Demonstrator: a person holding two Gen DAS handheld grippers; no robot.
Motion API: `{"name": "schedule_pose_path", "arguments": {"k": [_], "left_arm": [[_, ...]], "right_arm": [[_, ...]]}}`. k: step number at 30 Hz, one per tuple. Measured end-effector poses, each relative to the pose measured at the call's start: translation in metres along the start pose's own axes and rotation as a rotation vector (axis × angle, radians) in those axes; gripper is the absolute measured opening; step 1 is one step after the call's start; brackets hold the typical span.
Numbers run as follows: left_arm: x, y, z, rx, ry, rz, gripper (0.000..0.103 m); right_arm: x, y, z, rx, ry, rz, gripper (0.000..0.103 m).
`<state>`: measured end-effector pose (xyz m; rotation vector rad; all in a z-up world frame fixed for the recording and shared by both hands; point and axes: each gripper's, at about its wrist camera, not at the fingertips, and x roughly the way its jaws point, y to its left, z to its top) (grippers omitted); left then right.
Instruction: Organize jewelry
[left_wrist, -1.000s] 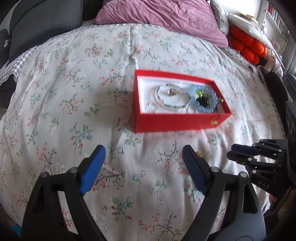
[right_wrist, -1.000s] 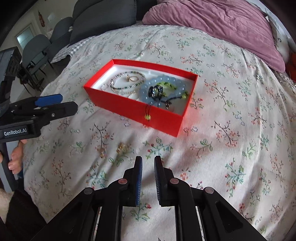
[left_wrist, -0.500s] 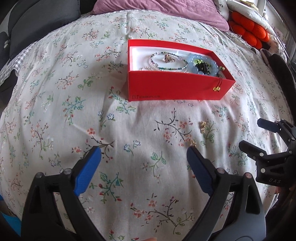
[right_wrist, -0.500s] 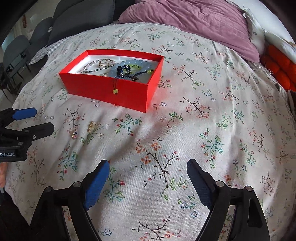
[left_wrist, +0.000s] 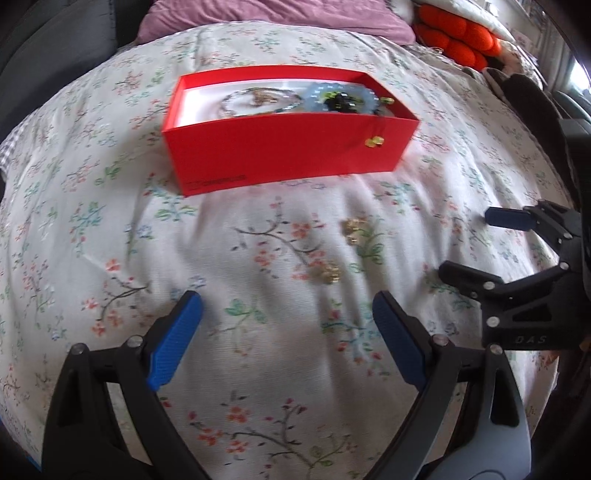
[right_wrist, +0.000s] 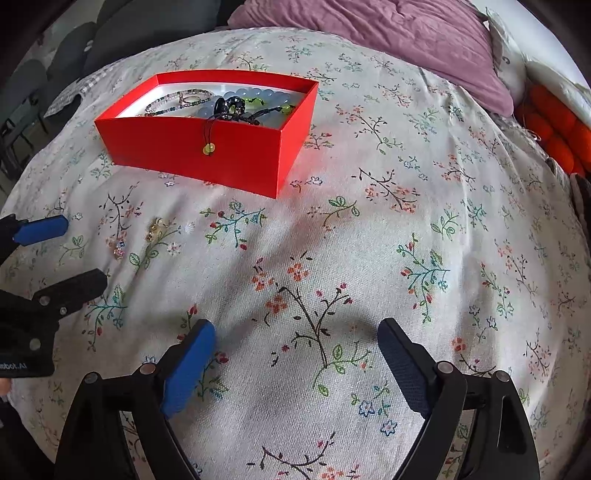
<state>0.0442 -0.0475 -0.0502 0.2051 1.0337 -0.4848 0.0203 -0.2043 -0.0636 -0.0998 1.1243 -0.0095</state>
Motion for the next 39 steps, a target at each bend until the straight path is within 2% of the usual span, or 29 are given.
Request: {"name": "schedule_pose_path", "arguments": {"k": [4,6,10,12,14,18,26,33,39], "left_arm": [[0.003,-0.011,0.002,0.035,-0.002,-0.023,0.065],[0.006,-0.014,0.003,0.049,0.0,-0.024,0.061],[0.008,-0.016,0.007,0.048,-0.009,-0.05,0.041],[0.009,-0.017,0.008,0.052,-0.006,-0.058,0.035],[0.011,-0.02,0.008,0.069,-0.008,-0.055,0.03],[0.01,-0.025,0.007,0.106,-0.011,-0.028,0.012],[0.002,-0.013,0.008,0.089,-0.001,-0.003,0.01],[-0.008,0.013,0.008,0.036,0.0,0.054,0.01],[-0.015,0.028,0.005,0.013,0.003,0.06,0.01]], "right_arm": [[0.002,-0.004,0.001,-0.003,0.001,0.018,0.092],[0.003,-0.005,0.001,-0.006,0.001,0.024,0.092],[0.003,-0.005,0.002,-0.011,0.002,0.027,0.092],[0.004,-0.006,0.002,-0.012,0.002,0.026,0.092],[0.004,-0.006,0.001,-0.01,0.003,0.026,0.092],[0.003,-0.003,0.002,-0.013,0.005,0.021,0.092],[0.001,0.012,0.009,-0.061,-0.019,0.02,0.092],[0.001,0.043,0.02,-0.103,-0.051,0.072,0.092],[0.009,0.065,0.032,-0.081,-0.053,0.1,0.091]]}}
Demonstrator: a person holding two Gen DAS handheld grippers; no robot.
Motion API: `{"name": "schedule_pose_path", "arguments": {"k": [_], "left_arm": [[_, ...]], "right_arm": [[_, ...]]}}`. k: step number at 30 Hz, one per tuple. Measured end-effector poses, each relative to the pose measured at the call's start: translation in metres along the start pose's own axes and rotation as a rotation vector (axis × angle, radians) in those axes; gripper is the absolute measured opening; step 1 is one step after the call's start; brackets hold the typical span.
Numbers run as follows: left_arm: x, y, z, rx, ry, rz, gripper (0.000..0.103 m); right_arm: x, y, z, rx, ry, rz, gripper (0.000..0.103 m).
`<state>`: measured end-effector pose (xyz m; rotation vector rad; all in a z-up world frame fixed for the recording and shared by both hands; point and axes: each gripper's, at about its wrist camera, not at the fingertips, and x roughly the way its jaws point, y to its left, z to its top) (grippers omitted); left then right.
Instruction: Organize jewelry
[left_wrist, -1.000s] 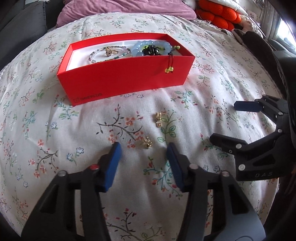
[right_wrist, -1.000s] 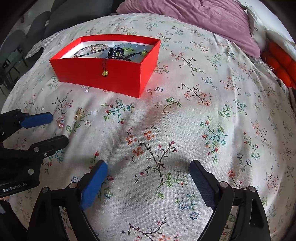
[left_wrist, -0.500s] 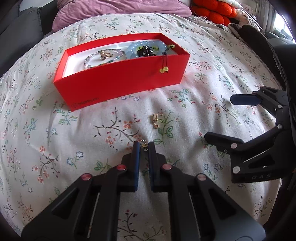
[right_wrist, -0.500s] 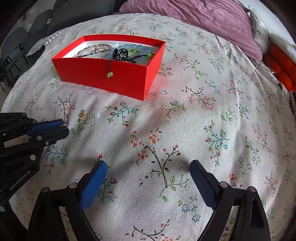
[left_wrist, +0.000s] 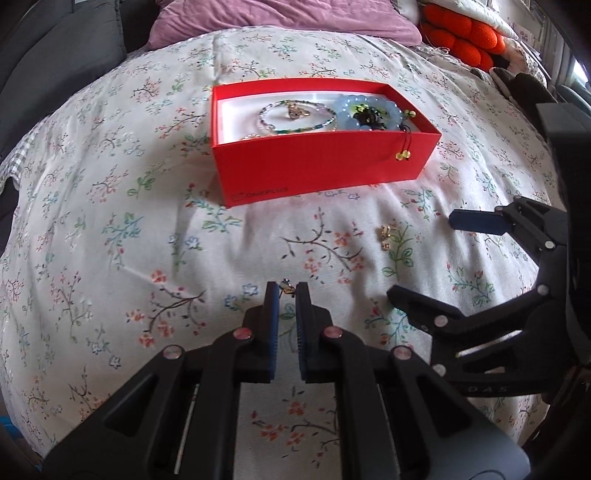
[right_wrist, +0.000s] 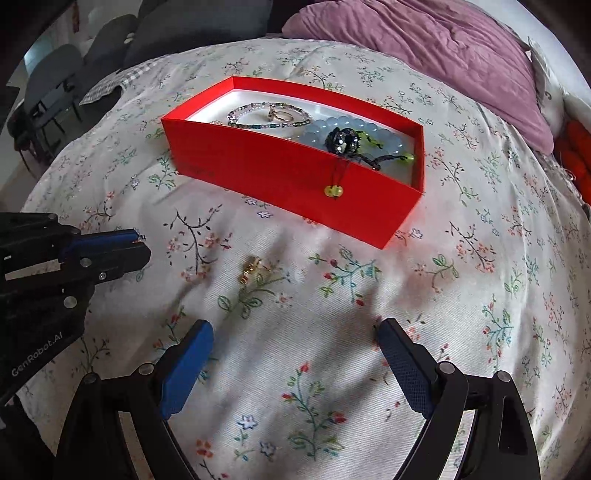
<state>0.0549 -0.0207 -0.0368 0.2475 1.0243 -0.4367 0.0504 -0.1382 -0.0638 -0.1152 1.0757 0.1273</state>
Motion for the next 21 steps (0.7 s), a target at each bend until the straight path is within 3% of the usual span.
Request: {"name": "schedule_pose_path", "arguments": {"k": [18,21], "left_arm": [[-0.009,0.016,-0.006,-0.02,0.007,-0.025,0.01],[-0.009,0.016,-0.007,-0.022,0.005,-0.024,0.01]], "right_arm": [[0.01,0.008,0.019,0.018,-0.044,0.017,0.019],[0.01,0.006,0.02,0.024,-0.043,0.021,0.013]]}}
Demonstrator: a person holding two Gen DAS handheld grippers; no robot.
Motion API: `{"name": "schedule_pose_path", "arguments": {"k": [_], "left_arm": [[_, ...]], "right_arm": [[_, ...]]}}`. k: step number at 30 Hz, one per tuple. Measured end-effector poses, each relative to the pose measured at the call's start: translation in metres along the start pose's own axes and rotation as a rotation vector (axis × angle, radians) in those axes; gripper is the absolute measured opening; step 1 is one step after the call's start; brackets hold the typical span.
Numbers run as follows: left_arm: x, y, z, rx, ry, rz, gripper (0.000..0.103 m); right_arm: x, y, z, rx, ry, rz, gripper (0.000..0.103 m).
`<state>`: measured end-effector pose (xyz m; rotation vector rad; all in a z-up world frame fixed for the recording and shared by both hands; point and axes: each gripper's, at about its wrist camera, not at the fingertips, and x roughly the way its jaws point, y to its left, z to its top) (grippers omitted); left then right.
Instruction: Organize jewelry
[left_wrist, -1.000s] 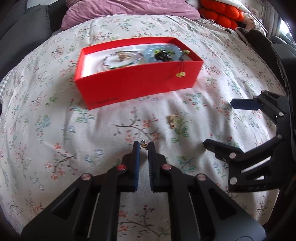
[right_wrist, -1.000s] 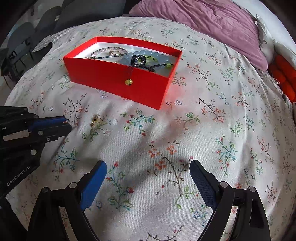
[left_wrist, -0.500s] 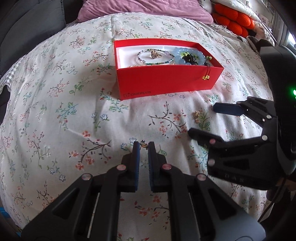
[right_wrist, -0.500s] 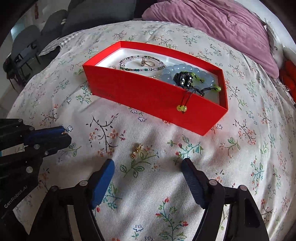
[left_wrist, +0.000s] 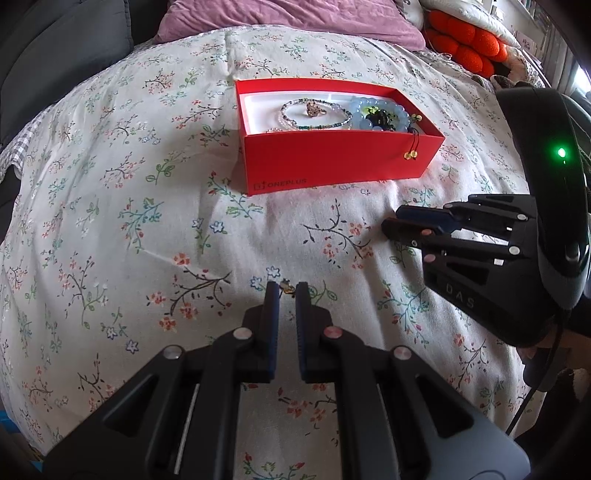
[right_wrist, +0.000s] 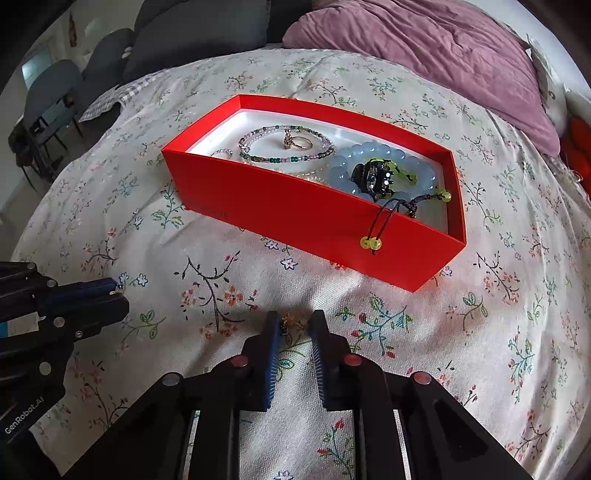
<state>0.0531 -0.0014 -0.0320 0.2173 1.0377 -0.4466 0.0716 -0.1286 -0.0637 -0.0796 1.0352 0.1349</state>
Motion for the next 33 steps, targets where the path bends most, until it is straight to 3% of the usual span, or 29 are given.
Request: {"name": "schedule_pose_path", "arguments": {"k": [19,33], "left_arm": [[-0.001,0.003,0.003,-0.001,-0.005,0.003,0.01],[-0.019,0.013,0.021,-0.027,-0.054,-0.019,0.01]], "right_arm": [[-0.02,0.004,-0.002,0.002,-0.004,0.057,0.011],[-0.062,-0.011,0.011,0.051,-0.056,0.118,0.011]]}}
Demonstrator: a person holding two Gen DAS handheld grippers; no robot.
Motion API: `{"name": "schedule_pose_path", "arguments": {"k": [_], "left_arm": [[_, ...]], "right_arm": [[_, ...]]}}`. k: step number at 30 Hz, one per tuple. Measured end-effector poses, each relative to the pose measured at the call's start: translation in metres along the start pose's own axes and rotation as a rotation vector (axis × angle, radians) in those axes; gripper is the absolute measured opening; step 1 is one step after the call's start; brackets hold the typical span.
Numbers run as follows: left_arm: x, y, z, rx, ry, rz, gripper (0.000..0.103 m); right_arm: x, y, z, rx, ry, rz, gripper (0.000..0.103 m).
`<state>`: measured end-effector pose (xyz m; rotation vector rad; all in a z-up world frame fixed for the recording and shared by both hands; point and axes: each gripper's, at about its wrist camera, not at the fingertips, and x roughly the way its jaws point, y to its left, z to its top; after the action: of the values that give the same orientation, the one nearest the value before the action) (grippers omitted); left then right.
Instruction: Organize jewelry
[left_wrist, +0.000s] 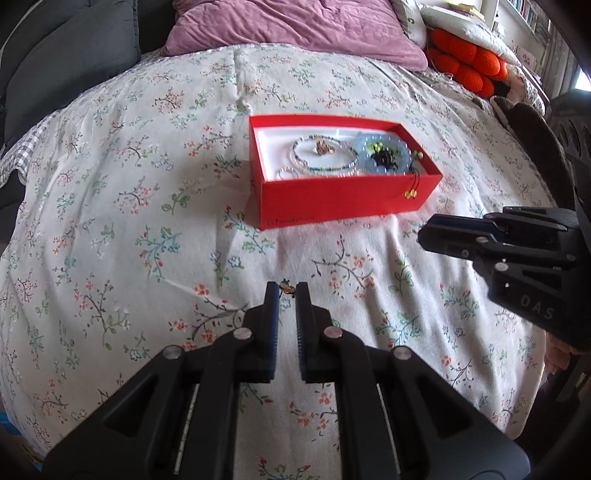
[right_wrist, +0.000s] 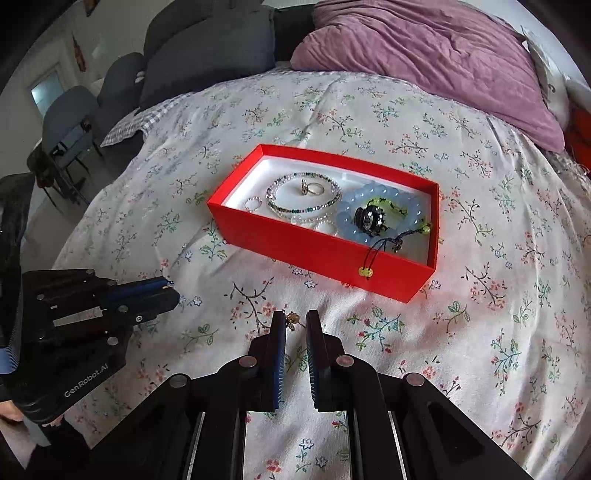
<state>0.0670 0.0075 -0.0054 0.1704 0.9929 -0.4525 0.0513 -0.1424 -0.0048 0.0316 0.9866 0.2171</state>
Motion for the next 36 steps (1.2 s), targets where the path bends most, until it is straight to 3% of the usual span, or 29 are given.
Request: {"name": "schedule_pose_path", "arguments": {"k": [14,32,36], "left_arm": [[-0.006,-0.012,0.052,-0.029,-0.105,-0.059,0.01],[0.038,-0.028,0.08,0.004,-0.114,-0.004,0.01],[0.04,-0.028,0.08,0.011,-0.108,-0.002,0.021]], "right_arm": [[-0.018,-0.034,0.04,0.132,-0.112,0.021,0.011],[0.016,-0.058,0.059,0.204,-0.101,0.022,0.011],[0.014,-0.06,0.06,0.207,-0.108,0.028,0.014]]}}
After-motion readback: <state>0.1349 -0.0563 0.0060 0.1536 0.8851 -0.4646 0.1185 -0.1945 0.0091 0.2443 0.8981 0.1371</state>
